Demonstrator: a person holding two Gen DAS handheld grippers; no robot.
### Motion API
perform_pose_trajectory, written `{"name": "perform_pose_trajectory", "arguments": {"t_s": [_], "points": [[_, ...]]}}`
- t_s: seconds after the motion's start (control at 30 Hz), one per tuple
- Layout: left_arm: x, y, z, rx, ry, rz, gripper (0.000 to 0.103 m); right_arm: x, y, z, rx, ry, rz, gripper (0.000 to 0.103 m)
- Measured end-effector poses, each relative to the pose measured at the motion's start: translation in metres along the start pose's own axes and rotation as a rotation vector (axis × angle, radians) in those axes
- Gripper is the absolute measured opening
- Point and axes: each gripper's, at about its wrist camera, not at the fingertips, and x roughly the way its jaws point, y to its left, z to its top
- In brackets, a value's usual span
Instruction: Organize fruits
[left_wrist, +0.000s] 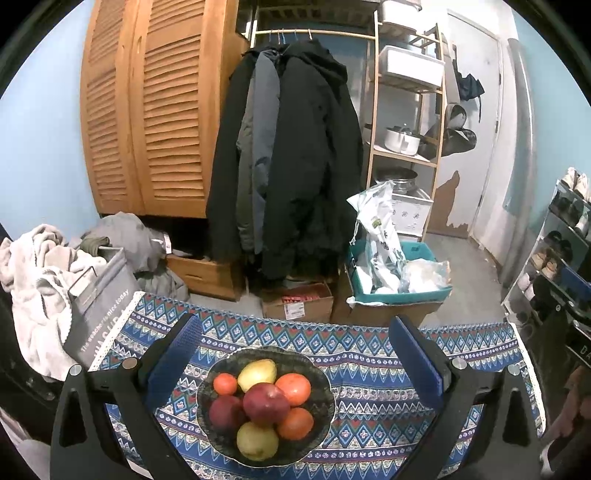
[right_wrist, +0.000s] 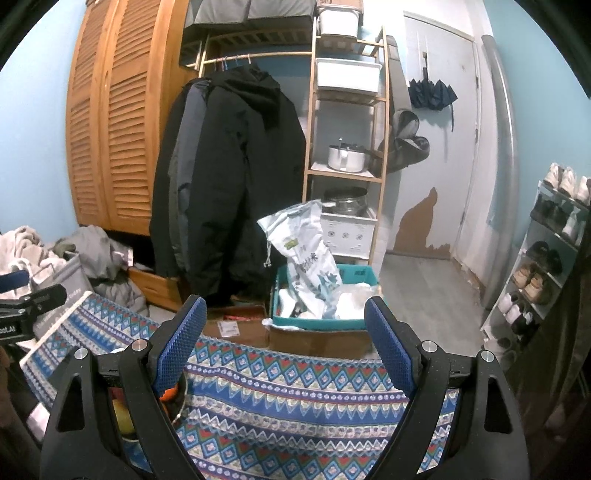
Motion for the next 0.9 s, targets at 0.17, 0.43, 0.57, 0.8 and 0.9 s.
{"name": "perform_pose_trajectory", "arguments": {"t_s": [0.17, 0.43, 0.57, 0.8, 0.9], "points": [[0.0001, -0.0005, -0.0003, 0.000, 0.006, 0.000, 0.102, 0.0013, -0.0005, 0.0002, 0.001, 0.000, 0.000, 0.086], [0.0001, -0.0018, 0.0001, -0.001, 0.004, 0.001, 0.102, 0.0015, -0.0009, -0.0007, -0.007, 0.005, 0.000, 0.086], [0.0000, -0.0019, 0.0002, 0.001, 0.005, 0.002, 0.102, 0.0013, -0.0008, -0.0007, -0.006, 0.006, 0.002, 0.086], [-0.0018, -0.0019, -0.0002, -0.001, -0.010, 0.008, 0.102, 0.0012, -0.0003, -0.0006, -0.007, 0.007, 0.002, 0.086], [-0.0025, -0.0006, 0.0003, -0.007, -0.012, 0.011, 0.102, 0.0010, -0.0003, -0.0007, -0.006, 0.006, 0.002, 0.086]]}}
